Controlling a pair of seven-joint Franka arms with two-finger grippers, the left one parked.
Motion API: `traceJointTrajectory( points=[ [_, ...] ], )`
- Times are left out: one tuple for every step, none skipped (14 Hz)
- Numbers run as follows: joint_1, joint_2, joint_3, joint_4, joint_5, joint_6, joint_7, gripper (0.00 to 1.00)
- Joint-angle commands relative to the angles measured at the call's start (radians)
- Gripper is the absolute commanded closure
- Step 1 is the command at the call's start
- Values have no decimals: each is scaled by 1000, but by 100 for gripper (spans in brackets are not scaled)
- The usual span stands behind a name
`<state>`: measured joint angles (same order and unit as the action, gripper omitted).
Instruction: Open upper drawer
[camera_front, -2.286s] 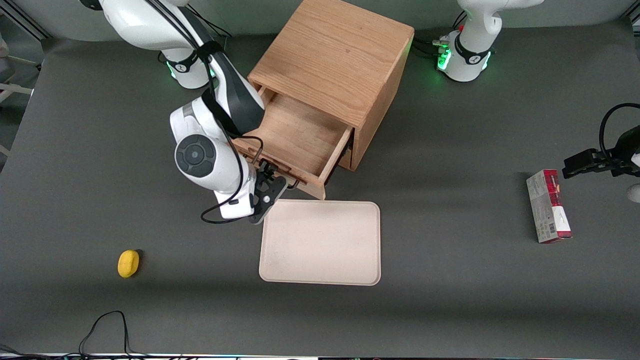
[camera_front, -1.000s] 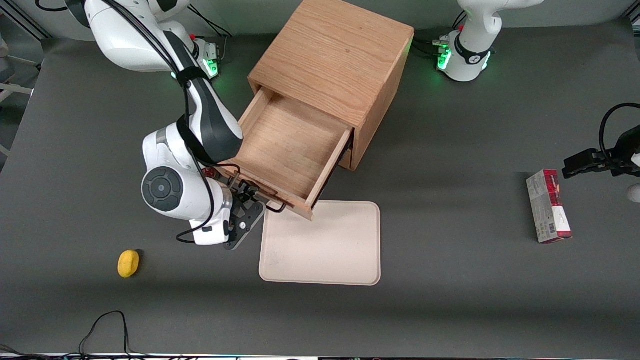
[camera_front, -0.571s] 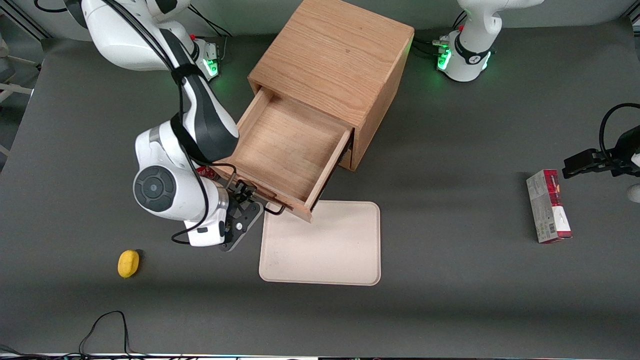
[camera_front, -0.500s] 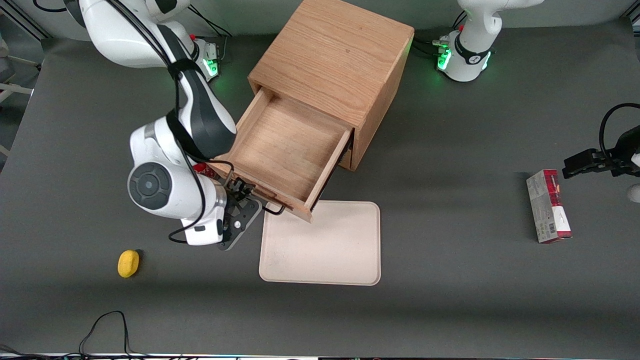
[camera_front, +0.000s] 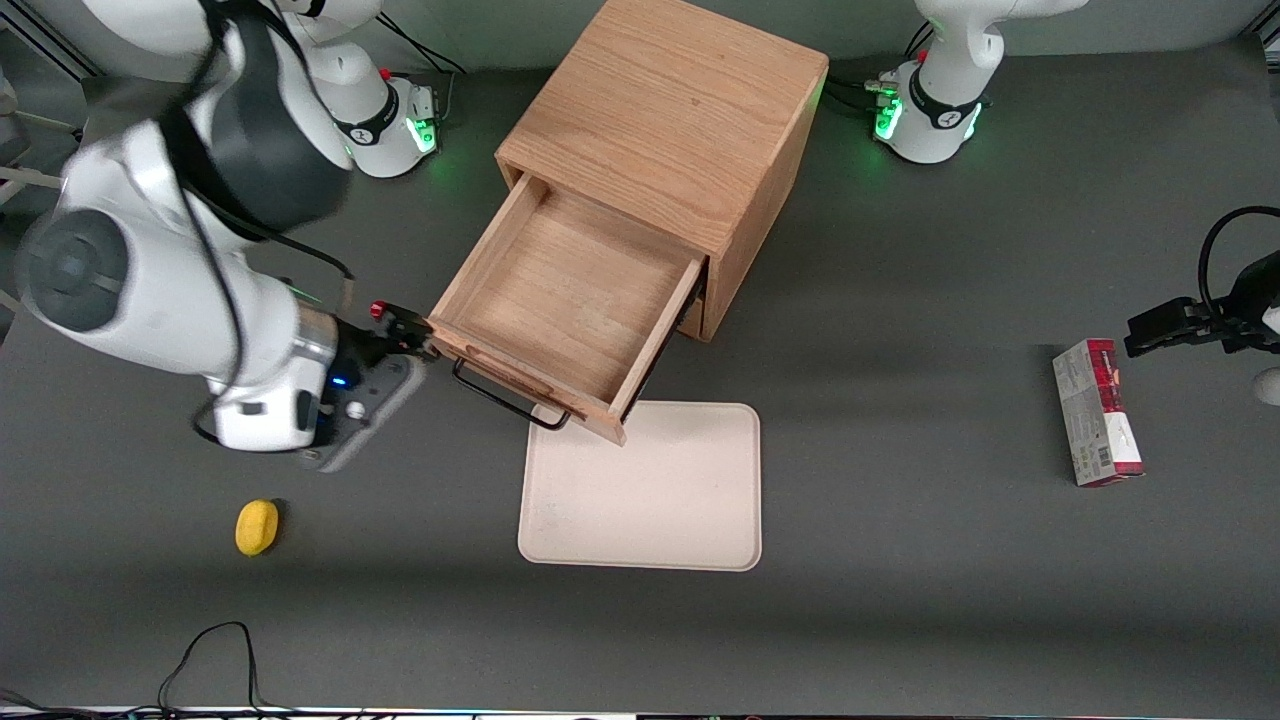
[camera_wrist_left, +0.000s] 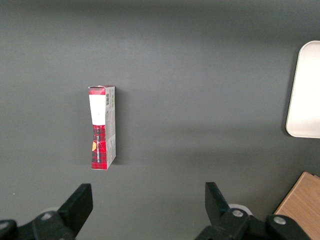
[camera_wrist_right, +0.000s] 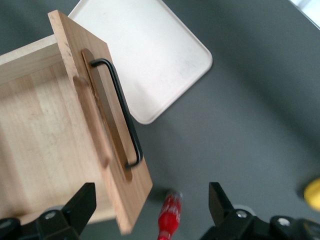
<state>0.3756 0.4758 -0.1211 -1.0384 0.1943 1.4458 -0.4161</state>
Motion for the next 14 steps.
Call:
traceJointTrajectory(
  points=[
    [-6, -78, -64, -14, -16, -79, 149, 0],
    [-7, -88, -80, -14, -47, -97, 184, 0],
    [-9, -101, -92, -14, -86, -104, 189, 0],
    [-9, -114, -107, -22, -126, -104, 189, 0],
    [-14, -143, -109, -70, -163, -102, 189, 0],
    [-41, -192, -107, -151, -177, -81, 189, 0],
    [-75, -233, -101, -217, -174, -24, 216, 0],
    [-113, -280, -95, -291, -173, 37, 249, 0],
    [-144, -317, -77, -348, -174, 79, 264, 0],
    [-189, -348, -43, -386, -177, 105, 266, 0],
    [-229, -370, -16, -422, -179, 120, 264, 0],
    [-259, -396, 0, -452, -182, 151, 264, 0],
    [-270, -417, 5, -495, -184, 189, 266, 0],
    [-271, -439, 5, -538, -185, 220, 267, 0]
  ],
)
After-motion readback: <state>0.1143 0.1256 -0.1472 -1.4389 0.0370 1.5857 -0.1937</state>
